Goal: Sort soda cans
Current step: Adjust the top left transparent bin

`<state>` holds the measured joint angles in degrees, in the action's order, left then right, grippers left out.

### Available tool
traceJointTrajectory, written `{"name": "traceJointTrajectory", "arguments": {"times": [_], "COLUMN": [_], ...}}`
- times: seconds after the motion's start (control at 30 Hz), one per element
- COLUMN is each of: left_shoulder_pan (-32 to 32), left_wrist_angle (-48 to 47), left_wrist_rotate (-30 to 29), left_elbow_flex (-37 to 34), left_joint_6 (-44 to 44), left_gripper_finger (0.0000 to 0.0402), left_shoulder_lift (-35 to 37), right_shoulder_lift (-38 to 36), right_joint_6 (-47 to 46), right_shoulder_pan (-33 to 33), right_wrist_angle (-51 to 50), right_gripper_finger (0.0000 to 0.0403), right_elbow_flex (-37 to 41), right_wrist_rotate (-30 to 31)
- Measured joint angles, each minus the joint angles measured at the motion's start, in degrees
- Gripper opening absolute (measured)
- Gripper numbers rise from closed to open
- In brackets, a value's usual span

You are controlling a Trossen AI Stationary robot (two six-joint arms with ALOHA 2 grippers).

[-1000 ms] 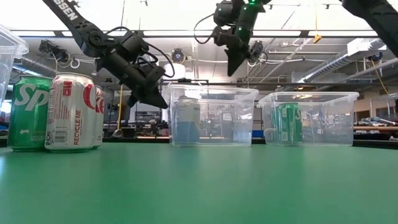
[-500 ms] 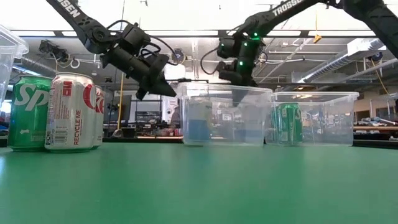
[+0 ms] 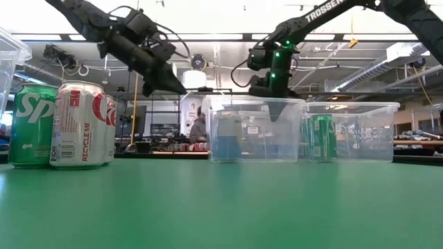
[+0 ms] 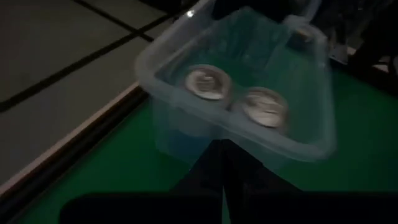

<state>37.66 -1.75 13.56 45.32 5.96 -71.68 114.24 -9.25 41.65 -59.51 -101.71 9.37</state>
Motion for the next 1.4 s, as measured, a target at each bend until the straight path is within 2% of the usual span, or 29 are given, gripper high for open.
{"name": "traceJointTrajectory", "arguments": {"times": [0.1,0.2,0.33,0.5,0.63,0.9,1.4], "left_shoulder_pan": [-1.5,-4.4,-10.7,-17.6,-19.9,-18.0,-8.8], "left_wrist_angle": [-3.7,-3.6,2.6,12.4,16.5,16.9,16.5], "left_wrist_rotate": [1.1,4.1,7.0,7.1,5.4,-7.5,-8.4], "left_elbow_flex": [0.0,0.0,-0.1,-0.1,-0.1,-0.1,-0.1], "left_joint_6": [-2.8,-4.6,-5.9,-7.0,-7.1,-6.2,-5.7], "left_gripper_finger": [0.0005,0.0005,0.0005,0.0005,0.0005,0.0005,0.0005], "left_shoulder_lift": [1.2,0.9,-1.5,-5.5,-10.2,-15.3,-15.8], "right_shoulder_lift": [0.0,-0.9,-5.2,-11.7,-16.9,-21.3,-21.2], "right_joint_6": [0.4,3.4,9.0,12.5,13.2,12.4,12.8], "right_shoulder_pan": [-0.3,-1.3,-3.6,-6.1,-6.7,-5.6,-4.6], "right_wrist_angle": [1.5,2.0,2.4,1.7,1.0,-0.1,0.2], "right_gripper_finger": [0.0,0.0,0.0,0.0,0.0,0.0,0.0], "right_elbow_flex": [0.0,-1.1,-2.4,-2.4,-2.4,-2.4,3.0], "right_wrist_rotate": [0.8,1.1,0.8,0.2,-0.8,-1.2,-1.0]}}
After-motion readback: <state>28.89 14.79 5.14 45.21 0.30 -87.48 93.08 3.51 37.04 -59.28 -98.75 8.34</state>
